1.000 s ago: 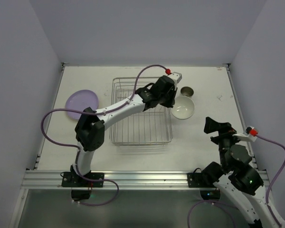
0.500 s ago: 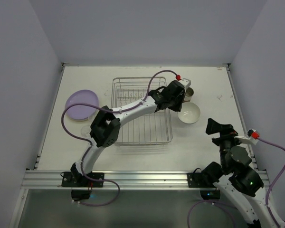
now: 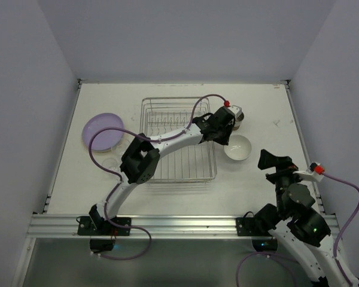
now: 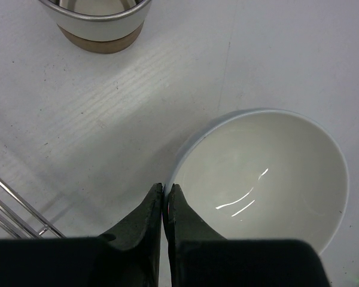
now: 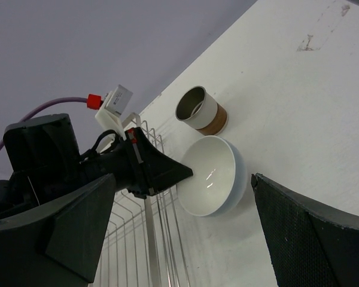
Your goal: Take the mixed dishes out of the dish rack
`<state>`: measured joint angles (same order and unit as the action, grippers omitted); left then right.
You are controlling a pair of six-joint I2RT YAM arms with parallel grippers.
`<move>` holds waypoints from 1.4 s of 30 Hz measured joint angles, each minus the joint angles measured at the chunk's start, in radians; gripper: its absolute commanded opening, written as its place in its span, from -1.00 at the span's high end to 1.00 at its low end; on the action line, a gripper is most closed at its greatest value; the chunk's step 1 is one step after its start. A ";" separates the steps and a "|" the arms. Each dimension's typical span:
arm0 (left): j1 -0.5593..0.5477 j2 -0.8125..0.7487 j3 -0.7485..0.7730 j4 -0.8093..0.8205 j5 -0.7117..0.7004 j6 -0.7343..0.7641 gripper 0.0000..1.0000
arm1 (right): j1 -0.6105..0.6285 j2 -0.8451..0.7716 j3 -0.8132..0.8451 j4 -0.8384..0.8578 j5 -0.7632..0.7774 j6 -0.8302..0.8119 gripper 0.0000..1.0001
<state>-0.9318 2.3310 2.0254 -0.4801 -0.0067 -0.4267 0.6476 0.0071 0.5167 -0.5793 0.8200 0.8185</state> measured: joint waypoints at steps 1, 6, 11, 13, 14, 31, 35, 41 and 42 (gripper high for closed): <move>0.000 0.000 0.000 0.000 0.000 0.000 0.80 | 0.000 0.000 -0.002 0.000 0.000 0.000 -0.98; 0.000 0.000 0.000 0.001 0.000 0.000 0.74 | 0.000 0.000 -0.002 0.000 0.000 0.000 -0.98; 0.000 0.001 0.000 0.002 0.000 0.000 0.74 | 0.000 0.000 -0.007 0.000 0.000 0.000 -0.98; 0.000 0.001 0.000 0.002 0.001 0.000 0.74 | 0.000 0.000 -0.012 0.000 0.000 0.000 -0.98; 0.000 0.001 0.000 0.002 0.001 0.000 0.74 | 0.000 0.000 -0.013 0.000 0.000 0.000 -0.98; -0.007 0.033 0.028 0.006 0.035 0.000 0.61 | 0.000 0.000 -0.017 0.000 0.000 0.000 -0.98; -0.007 0.033 0.029 0.006 0.040 0.000 0.58 | 0.000 0.000 -0.017 0.000 0.000 0.000 -0.98; -0.008 0.035 0.030 0.008 0.052 0.000 0.39 | 0.000 0.000 -0.018 0.000 0.000 0.000 -0.98; -0.008 0.037 0.030 0.009 0.055 0.000 0.37 | 0.000 0.000 -0.018 0.000 0.000 0.000 -0.98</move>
<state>-0.9394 2.3680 2.0556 -0.4713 0.0479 -0.4263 0.6476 0.0071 0.4992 -0.5789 0.8196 0.8185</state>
